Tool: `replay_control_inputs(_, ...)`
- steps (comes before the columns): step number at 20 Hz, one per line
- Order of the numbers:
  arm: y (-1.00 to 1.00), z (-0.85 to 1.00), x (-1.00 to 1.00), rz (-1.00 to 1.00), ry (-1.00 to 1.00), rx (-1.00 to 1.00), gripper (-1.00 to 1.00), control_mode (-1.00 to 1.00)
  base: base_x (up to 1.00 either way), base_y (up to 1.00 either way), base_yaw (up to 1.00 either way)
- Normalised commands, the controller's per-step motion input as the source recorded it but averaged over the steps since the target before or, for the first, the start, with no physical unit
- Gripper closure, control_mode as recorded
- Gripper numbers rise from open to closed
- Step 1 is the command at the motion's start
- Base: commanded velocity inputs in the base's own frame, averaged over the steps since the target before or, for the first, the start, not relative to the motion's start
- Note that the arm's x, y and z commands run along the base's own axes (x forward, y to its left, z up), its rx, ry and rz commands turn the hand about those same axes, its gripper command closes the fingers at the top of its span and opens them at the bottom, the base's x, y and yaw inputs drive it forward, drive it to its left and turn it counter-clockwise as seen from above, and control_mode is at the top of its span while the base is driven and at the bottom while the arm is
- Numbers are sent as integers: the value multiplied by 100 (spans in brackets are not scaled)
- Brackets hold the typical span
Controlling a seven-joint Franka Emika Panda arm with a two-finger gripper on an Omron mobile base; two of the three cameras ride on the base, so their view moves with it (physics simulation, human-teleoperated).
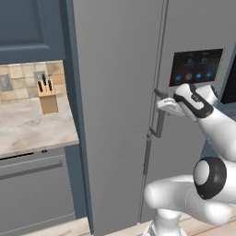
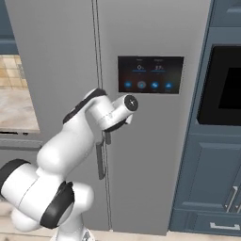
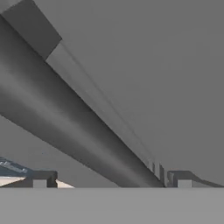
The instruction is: Retrieve the sausage and cheese from the fridge and place them on the cutting board on the counter.
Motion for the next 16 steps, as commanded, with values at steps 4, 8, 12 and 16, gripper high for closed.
replay_control_inputs(4, 5, -11, 32, 1, 0, 0, -100, -100, 0, 0, 0)
replay_control_inputs(8, 9, -27, 35, 0, -6, 0, -100, -100, 0, 0, 0)
replay_control_inputs(12, 16, -23, 30, -1, -13, 0, -100, -100, 0, 0, 0)
replay_control_inputs(16, 14, -12, 42, -2, -10, 0, -100, -100, 0, 0, 0)
